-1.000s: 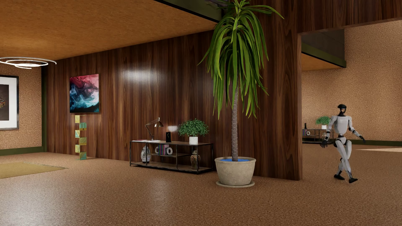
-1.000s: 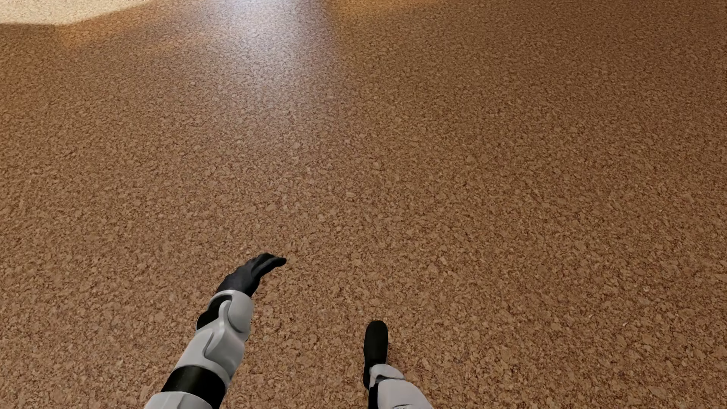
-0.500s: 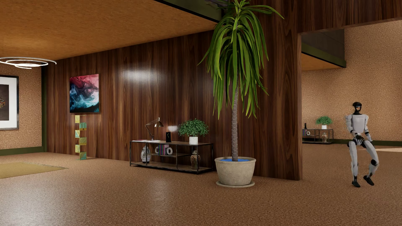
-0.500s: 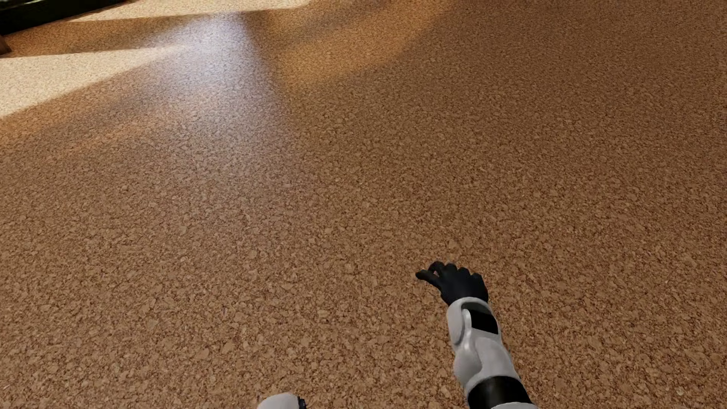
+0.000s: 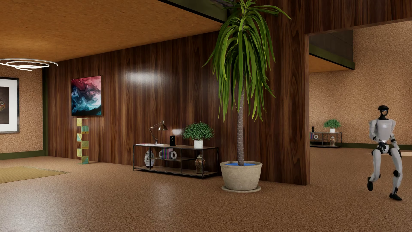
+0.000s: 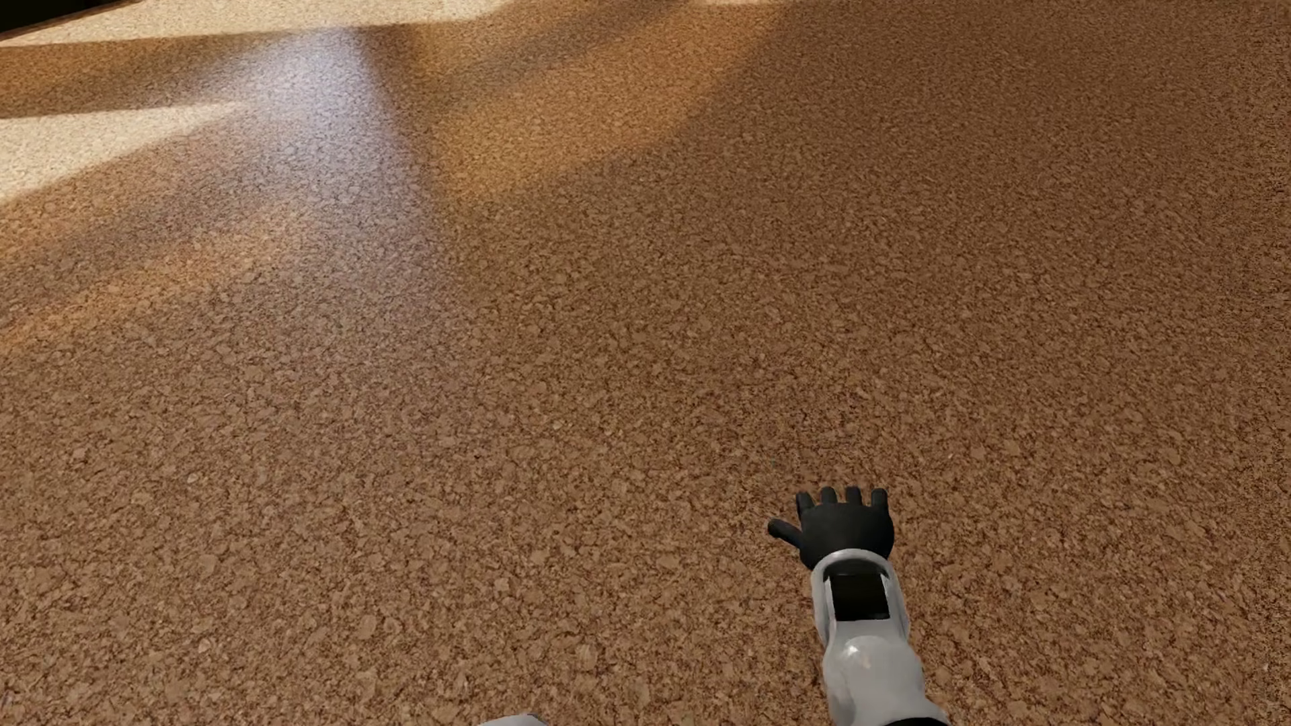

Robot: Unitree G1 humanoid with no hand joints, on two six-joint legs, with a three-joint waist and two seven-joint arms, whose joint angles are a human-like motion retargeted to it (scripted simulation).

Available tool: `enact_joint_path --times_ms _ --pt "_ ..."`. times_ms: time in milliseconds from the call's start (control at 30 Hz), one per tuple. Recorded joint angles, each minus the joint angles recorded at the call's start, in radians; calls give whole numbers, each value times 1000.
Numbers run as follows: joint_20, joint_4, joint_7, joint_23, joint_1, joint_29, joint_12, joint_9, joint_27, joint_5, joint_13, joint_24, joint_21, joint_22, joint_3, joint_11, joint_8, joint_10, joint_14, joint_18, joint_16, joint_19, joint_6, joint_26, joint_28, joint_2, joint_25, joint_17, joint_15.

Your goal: Go to the shelves

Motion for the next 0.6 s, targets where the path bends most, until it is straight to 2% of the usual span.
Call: enact_joint_path --times_ms 33,67,100,133,167,200,233,267,300,333,367,400,433,467,500,533,567,600 --pt "-49 -9 -6 58 53 -4 -75 2 28 -31 66 37 -103 25 -20 44 -3 -29 -22 -10 20 -22 -15 4 -33 -99 122 64 -26" --pt "-93 -20 -18 129 107 -10 -149 2 73 -56 127 57 -214 30 -42 43 -11 -68 -38 -20 32 -41 -25 -15 -54 -193 273 113 -21" --pt "-139 -33 -31 210 158 -4 -218 2 129 -75 183 67 -307 23 -65 -4 -20 -104 -55 -30 39 -47 -32 -43 -62 -279 397 135 -35" --pt "-187 -44 -47 282 205 1 -290 2 187 -100 240 77 -366 11 -84 -94 -43 -139 -75 -39 48 -63 -37 -77 -54 -348 477 144 -54" --pt "-233 -52 -63 349 248 13 -359 1 221 -129 307 81 -363 -10 -101 -230 -80 -169 -96 -48 58 -75 -39 -109 -42 -402 480 131 -58" --pt "-272 -63 -75 399 289 24 -425 1 232 -158 383 72 -306 -40 -112 -412 -138 -196 -116 -58 66 -86 -42 -147 -7 -430 422 108 -58" --pt "-302 -72 -83 426 334 34 -482 1 209 -164 464 59 -229 -67 -119 -637 -196 -230 -135 -68 76 -75 -46 -179 44 -435 344 88 -26" --pt "-320 -80 -84 436 382 47 -524 2 161 -134 540 36 -172 -99 -124 -902 -230 -267 -153 -80 87 -37 -48 -211 102 -424 280 73 -3" --pt "-329 -86 -78 437 435 63 -548 3 108 -83 604 17 -154 -131 -130 -1105 -182 -306 -168 -93 96 9 -47 -228 140 -436 246 69 -29" --pt "-323 -88 -61 435 494 97 -554 4 71 -39 652 -14 -180 -167 -133 -1205 -110 -337 -184 -108 102 29 -45 -237 160 -455 253 76 -67" --pt "-302 -91 -30 436 550 156 -539 5 57 -32 680 -59 -222 -204 -130 -1177 -159 -353 -198 -112 104 -7 -44 -251 173 -466 271 81 -64" --pt "-281 -86 0 436 599 220 -509 6 46 -30 688 -96 -251 -228 -132 -1102 -196 -346 -197 -133 107 -65 -38 -246 168 -466 272 83 -24" --pt "-274 -66 16 419 637 245 -474 9 37 -23 684 -111 -274 -238 -138 -1033 -215 -306 -157 -144 111 -141 -27 -228 163 -459 261 94 26" --pt "-285 -40 21 389 657 218 -438 13 42 -19 678 -102 -298 -225 -148 -955 -227 -236 -98 -131 119 -218 -9 -222 150 -442 239 112 75" --pt "-298 2 25 356 636 157 -403 18 62 -3 664 -75 -331 -184 -157 -874 -229 -100 13 -98 130 -247 12 -196 126 -431 229 143 48" --pt "-310 65 35 332 588 85 -371 23 95 31 632 -39 -366 -128 -161 -824 -231 84 111 -89 141 -265 35 -158 84 -407 236 182 1" --pt "-316 131 30 314 511 2 -341 29 149 76 576 -10 -408 -63 -157 -804 -223 285 225 -94 144 -262 60 -117 19 -371 267 221 -46" --pt "-320 167 0 307 417 -84 -313 34 197 126 500 19 -439 5 -148 -809 -205 455 260 -63 146 -258 81 -71 -50 -324 306 252 -83"
